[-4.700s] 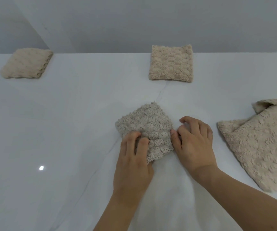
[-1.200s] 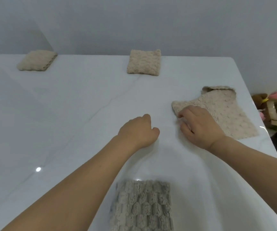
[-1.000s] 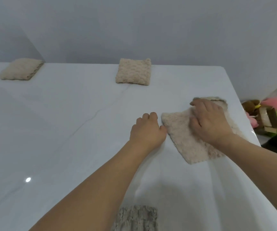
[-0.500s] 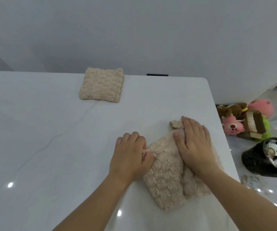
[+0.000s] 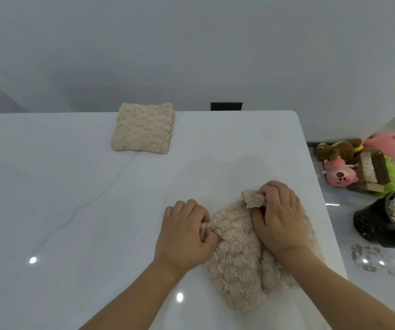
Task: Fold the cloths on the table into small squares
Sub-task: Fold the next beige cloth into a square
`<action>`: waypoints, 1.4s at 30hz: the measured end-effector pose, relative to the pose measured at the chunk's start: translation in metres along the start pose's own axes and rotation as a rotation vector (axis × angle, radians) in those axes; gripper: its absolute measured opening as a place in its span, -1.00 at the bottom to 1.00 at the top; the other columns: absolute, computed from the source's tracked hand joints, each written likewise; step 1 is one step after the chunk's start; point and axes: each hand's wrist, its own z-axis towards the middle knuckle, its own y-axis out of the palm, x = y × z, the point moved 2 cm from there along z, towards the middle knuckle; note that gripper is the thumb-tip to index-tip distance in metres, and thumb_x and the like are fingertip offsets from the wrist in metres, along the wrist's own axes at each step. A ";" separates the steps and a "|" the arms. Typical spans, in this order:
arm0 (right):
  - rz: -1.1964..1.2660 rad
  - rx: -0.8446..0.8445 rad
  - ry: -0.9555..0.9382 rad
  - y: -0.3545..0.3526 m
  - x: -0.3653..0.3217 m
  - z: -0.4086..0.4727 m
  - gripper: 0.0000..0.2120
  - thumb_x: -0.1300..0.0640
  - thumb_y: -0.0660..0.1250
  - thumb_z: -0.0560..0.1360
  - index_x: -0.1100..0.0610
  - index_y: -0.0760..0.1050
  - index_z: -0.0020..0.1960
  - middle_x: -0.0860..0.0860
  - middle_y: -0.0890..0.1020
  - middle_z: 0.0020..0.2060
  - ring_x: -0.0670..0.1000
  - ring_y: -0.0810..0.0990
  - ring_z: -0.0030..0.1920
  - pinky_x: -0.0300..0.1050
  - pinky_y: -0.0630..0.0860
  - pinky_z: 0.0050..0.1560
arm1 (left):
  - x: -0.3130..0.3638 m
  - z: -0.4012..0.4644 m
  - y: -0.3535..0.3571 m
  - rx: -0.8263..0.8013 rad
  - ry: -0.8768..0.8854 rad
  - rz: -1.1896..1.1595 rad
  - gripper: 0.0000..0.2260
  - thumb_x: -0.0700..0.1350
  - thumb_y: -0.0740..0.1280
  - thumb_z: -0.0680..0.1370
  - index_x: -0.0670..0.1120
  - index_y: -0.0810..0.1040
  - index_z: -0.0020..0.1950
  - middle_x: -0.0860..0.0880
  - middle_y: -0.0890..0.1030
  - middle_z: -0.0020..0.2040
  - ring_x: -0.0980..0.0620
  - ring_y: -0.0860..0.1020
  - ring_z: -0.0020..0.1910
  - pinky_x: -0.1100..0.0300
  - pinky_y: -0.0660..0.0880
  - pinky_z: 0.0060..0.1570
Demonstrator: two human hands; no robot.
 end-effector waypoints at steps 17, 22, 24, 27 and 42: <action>0.129 -0.002 -0.019 0.000 0.004 -0.002 -0.74 -0.02 -0.02 0.61 0.04 0.41 0.04 -0.09 0.48 -0.06 -0.01 0.40 0.01 -0.15 0.25 0.16 | 0.001 0.000 -0.002 0.107 -0.144 -0.091 -0.83 0.06 0.18 0.58 0.05 0.53 -0.02 0.16 0.47 -0.34 0.16 0.45 -0.27 0.23 0.32 -0.05; 0.159 -0.021 0.013 0.002 0.006 0.000 -0.72 -0.04 -0.03 0.61 -0.03 0.44 0.03 -0.19 0.44 -0.08 -0.06 0.40 0.03 -0.26 0.16 0.15 | 0.003 0.012 -0.003 0.040 -0.199 -0.091 -0.86 -0.04 0.23 0.56 0.06 0.51 -0.19 0.13 0.51 -0.39 0.15 0.48 -0.31 0.17 0.37 -0.10; 0.215 -0.041 0.033 -0.001 0.007 0.002 -0.67 -0.07 -0.05 0.61 -0.07 0.48 0.03 -0.20 0.51 -0.07 -0.06 0.44 0.04 -0.22 0.23 0.16 | 0.006 0.019 -0.006 -0.015 -0.331 -0.187 -0.83 -0.09 0.19 0.62 0.00 0.49 -0.15 0.09 0.56 -0.33 0.08 0.52 -0.28 0.12 0.41 -0.09; 0.489 -0.062 0.156 -0.018 0.002 0.016 -0.70 -0.01 0.01 0.66 -0.18 0.46 -0.12 -0.20 0.57 -0.20 -0.13 0.52 -0.12 -0.23 0.42 -0.08 | 0.010 0.025 -0.023 0.021 -0.593 -0.586 -0.81 -0.09 0.11 0.67 -0.05 0.41 -0.11 0.03 0.50 -0.22 0.02 0.45 -0.24 0.15 0.37 -0.23; 1.171 0.198 0.178 -0.146 -0.092 0.151 -0.73 0.26 0.13 0.59 0.06 0.29 -0.28 -0.08 0.37 -0.36 -0.13 0.34 -0.36 -0.24 0.33 -0.33 | 0.048 0.027 -0.216 0.966 -0.446 -0.870 -0.85 -0.13 0.15 0.64 0.08 0.36 -0.09 0.05 0.37 -0.28 0.14 0.34 -0.36 0.20 0.33 -0.35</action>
